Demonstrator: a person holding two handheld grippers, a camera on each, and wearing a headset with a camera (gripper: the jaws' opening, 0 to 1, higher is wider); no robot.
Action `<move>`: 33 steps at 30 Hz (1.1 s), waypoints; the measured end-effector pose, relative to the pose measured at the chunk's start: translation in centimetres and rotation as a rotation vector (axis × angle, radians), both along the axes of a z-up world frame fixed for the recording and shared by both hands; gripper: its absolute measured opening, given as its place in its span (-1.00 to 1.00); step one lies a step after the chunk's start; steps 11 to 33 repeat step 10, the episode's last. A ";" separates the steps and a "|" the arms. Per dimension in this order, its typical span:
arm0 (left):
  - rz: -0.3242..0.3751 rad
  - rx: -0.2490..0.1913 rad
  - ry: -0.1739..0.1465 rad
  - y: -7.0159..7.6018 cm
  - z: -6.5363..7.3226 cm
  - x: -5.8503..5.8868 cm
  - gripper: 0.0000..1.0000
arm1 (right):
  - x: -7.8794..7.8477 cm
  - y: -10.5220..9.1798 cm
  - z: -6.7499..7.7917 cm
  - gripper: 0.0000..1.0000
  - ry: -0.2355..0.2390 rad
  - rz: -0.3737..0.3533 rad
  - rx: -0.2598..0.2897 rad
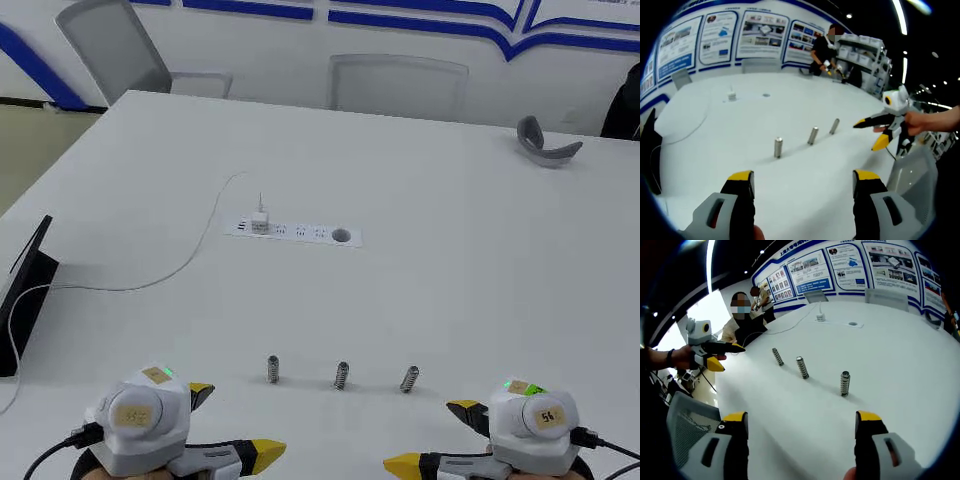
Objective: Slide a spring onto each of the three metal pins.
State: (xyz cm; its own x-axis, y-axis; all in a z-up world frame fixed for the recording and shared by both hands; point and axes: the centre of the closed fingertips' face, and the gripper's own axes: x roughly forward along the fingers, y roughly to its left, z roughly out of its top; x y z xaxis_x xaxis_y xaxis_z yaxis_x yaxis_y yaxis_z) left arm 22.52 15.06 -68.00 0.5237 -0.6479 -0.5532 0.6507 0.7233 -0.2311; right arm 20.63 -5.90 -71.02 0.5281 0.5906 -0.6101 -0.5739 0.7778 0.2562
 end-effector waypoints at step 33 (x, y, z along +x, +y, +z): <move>-0.003 0.000 0.014 0.5 -0.4 -0.1 0.55 | 0.0 0.1 0.5 0.80 -0.007 -0.032 0.033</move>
